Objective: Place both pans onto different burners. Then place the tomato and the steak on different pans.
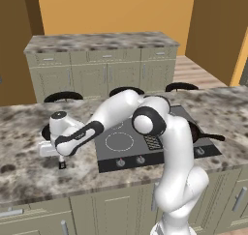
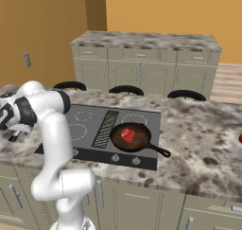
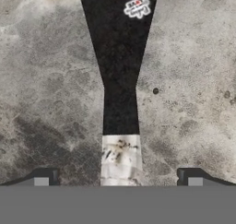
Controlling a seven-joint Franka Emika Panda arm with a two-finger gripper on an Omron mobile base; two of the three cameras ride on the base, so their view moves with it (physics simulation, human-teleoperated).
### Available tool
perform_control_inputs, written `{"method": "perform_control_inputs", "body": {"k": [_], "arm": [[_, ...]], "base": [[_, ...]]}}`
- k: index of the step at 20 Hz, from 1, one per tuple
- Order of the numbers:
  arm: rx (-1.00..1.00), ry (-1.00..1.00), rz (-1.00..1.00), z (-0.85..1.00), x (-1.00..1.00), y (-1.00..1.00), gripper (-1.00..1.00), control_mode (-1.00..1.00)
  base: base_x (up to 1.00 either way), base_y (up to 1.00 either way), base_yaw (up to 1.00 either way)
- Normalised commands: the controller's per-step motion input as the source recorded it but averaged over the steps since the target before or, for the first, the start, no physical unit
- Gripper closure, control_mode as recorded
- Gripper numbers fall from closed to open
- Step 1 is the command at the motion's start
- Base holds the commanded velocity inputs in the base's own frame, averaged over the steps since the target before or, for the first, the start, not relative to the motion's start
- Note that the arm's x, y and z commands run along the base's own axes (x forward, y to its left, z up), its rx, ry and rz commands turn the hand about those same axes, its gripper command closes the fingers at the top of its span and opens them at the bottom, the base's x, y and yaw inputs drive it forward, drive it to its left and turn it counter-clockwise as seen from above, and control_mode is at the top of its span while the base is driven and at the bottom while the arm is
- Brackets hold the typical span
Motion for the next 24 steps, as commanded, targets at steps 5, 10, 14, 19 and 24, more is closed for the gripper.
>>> {"method": "perform_control_inputs", "body": {"k": [5, 10, 14, 19, 24], "arm": [[0.00, 0.00, 0.00, -0.29, 0.02, 0.00, 1.00, -1.00], [0.00, 0.00, 0.00, -0.31, 0.04, 0.00, 1.00, -1.00], [0.00, 0.00, 0.00, -0.34, 0.00, 0.00, 1.00, -1.00], [0.00, 0.00, 0.00, -0.20, 0.00, 0.00, 1.00, -1.00], [0.00, 0.00, 0.00, 0.00, 0.00, 0.00, 1.00, -1.00]], "base": [[0.00, 0.00, 0.00], [0.00, 0.00, 0.00], [0.00, 0.00, 0.00], [0.00, 0.00, 0.00], [0.00, 0.00, 0.00]]}}
